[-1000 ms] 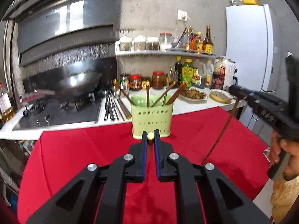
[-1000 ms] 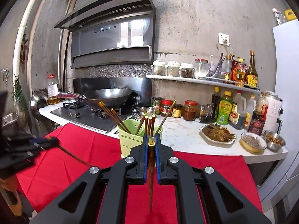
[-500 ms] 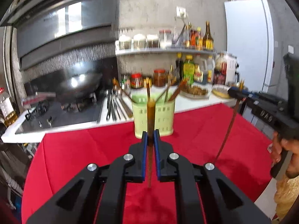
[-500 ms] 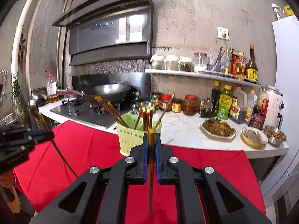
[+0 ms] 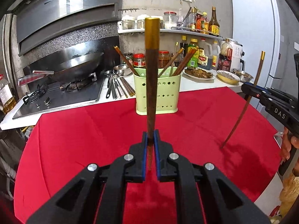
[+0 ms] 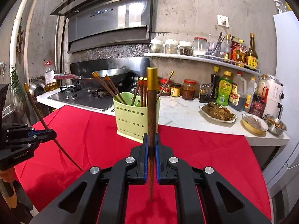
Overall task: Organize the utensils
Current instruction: 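Lift the left tool's chopstick upright over the green holder while the right tool carries its own, then lower the left tool's chopstick into the green holder and open it while the right tool releases its own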
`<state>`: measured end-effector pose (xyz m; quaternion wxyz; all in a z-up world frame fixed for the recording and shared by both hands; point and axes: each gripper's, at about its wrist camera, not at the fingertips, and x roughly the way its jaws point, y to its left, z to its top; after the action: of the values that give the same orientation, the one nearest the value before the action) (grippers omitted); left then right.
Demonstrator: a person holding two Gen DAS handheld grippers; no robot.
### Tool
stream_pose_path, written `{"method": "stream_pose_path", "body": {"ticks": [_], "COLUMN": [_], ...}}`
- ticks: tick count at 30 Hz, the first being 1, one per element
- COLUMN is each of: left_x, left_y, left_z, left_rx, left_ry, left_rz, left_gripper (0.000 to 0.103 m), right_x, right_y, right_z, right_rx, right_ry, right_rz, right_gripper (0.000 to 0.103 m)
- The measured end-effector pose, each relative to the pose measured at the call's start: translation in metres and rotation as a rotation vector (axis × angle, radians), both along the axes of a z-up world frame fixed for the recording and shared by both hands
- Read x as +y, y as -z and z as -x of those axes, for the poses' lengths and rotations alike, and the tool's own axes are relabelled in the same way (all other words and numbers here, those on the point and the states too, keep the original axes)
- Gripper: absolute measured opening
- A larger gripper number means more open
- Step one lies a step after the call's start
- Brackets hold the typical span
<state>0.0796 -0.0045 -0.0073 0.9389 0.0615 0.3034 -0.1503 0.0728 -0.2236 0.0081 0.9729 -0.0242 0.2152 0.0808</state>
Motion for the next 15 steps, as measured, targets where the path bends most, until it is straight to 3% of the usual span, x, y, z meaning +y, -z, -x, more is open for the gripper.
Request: {"method": "stream_pose_path", "body": {"ticks": [7,15], "left_x": [-0.001,-0.012], "left_y": [-0.021,-0.072], "left_z": [-0.028,-0.087], "left_rx": [-0.041,-0.106], "left_ry": [-0.034,-0.051], "left_rz": [0.016,0.031], "left_gripper": [0.007,0.007], "right_x": [-0.006,-0.006], "right_y": [-0.012,-0.064], "right_z": [-0.035,-0.095], "right_rx": [-0.022,-0.106], "right_ry": [0.014,0.022], "right_rz": [-0.022,-0.001], "right_gripper": [0.006,0.006]}}
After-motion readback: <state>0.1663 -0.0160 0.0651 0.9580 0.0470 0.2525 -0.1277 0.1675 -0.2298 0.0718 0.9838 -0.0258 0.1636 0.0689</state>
